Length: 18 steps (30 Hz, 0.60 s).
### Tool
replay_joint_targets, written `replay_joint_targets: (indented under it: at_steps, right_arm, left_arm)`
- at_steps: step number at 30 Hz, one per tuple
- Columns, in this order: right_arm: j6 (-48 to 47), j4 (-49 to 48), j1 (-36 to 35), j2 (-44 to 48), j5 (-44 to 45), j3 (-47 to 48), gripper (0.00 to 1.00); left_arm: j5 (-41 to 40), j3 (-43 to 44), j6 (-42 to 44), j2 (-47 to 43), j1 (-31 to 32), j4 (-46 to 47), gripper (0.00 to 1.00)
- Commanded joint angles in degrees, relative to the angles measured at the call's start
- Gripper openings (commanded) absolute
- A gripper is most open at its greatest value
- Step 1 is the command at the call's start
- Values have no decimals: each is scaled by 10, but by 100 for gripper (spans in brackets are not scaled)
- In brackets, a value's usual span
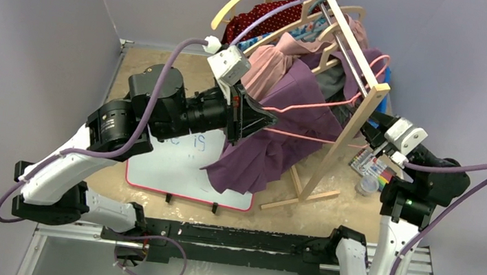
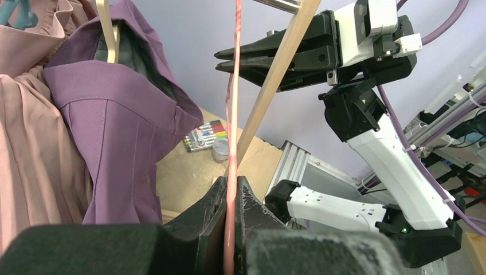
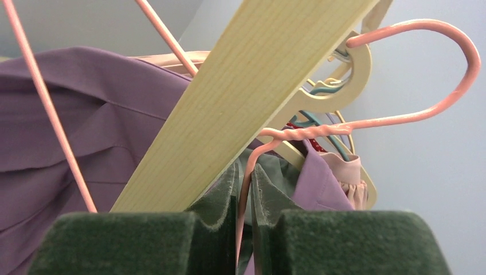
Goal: Remove the skirt from the hanger
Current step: Place the hanger at the clothesline.
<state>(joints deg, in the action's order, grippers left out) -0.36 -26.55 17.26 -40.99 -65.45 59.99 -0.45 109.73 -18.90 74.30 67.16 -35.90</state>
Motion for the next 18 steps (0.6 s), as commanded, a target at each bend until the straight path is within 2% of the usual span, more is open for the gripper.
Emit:
replay_joint_targets:
  at_steps: [1, 6, 9, 11, 14, 18]
  right_arm:
    - [-40, -15, 2, -16, -54, 15, 9]
    - [-56, -11, 2, -14, -48, 17, 13]
    - [-93, 42, 3, -25, -31, 40, 17]
    - [-109, 70, 3, -27, -21, 52, 22]
    - [-95, 60, 3, -15, 19, 38, 32]
    - [-78, 58, 3, 1, 83, 22, 40]
  left_arm:
    - [-12, 15, -6, -57, -3, 52, 0]
    - [2, -16, -5, -76, -4, 70, 0]
    - [5, -9, 0, -72, -3, 62, 0]
    - [1, -21, -3, -82, -3, 71, 0]
    - [-16, -32, -8, -98, -4, 81, 0]
    - [-22, -5, -7, -95, -4, 54, 0]
